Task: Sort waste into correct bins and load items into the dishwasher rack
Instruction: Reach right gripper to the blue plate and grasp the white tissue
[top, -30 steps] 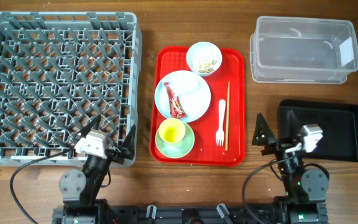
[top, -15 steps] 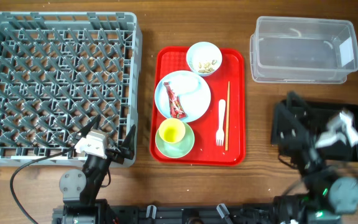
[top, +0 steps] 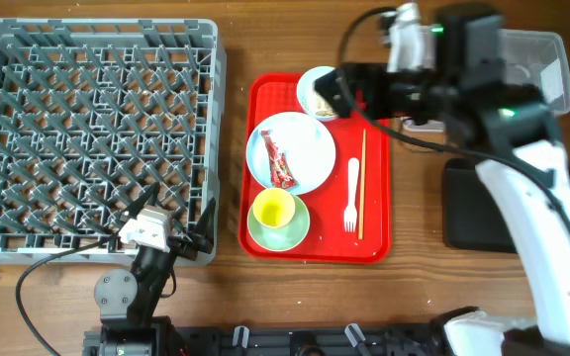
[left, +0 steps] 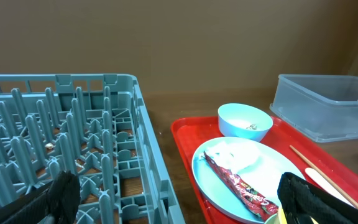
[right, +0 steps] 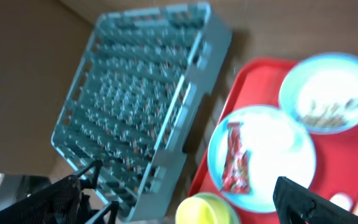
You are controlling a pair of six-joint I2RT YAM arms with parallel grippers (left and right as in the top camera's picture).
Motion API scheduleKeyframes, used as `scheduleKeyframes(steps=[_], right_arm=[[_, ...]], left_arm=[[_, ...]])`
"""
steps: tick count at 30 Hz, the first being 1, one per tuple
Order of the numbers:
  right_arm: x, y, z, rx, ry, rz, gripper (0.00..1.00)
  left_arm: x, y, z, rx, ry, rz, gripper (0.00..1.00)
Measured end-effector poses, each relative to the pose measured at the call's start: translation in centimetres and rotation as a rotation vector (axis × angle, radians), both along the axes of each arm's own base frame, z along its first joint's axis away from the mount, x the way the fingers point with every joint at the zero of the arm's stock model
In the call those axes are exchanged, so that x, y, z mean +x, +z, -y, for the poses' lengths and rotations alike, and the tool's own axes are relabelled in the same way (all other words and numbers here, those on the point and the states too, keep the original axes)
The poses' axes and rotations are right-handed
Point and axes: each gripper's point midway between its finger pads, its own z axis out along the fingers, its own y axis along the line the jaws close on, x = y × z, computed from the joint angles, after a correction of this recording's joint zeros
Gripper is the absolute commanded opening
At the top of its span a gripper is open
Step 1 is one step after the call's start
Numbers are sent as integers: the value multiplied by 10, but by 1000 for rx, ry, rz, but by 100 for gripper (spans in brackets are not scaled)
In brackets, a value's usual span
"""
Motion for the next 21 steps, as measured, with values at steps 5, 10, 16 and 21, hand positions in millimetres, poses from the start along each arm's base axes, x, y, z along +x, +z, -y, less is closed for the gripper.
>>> scheduleKeyframes(steps=[5, 10, 16, 21], right_arm=[[11, -61, -18, 35, -170, -346, 98], [31, -134, -15, -10, -396, -605, 100], [40, -207, -28, -94, -477, -735, 90], [38, -265, -45, -199, -524, -761, 87]], left_arm=[[0, 0, 0, 0, 0, 0, 100], [0, 0, 0, 0, 0, 0, 100], [0, 0, 0, 0, 0, 0, 100], [0, 0, 0, 0, 0, 0, 100]])
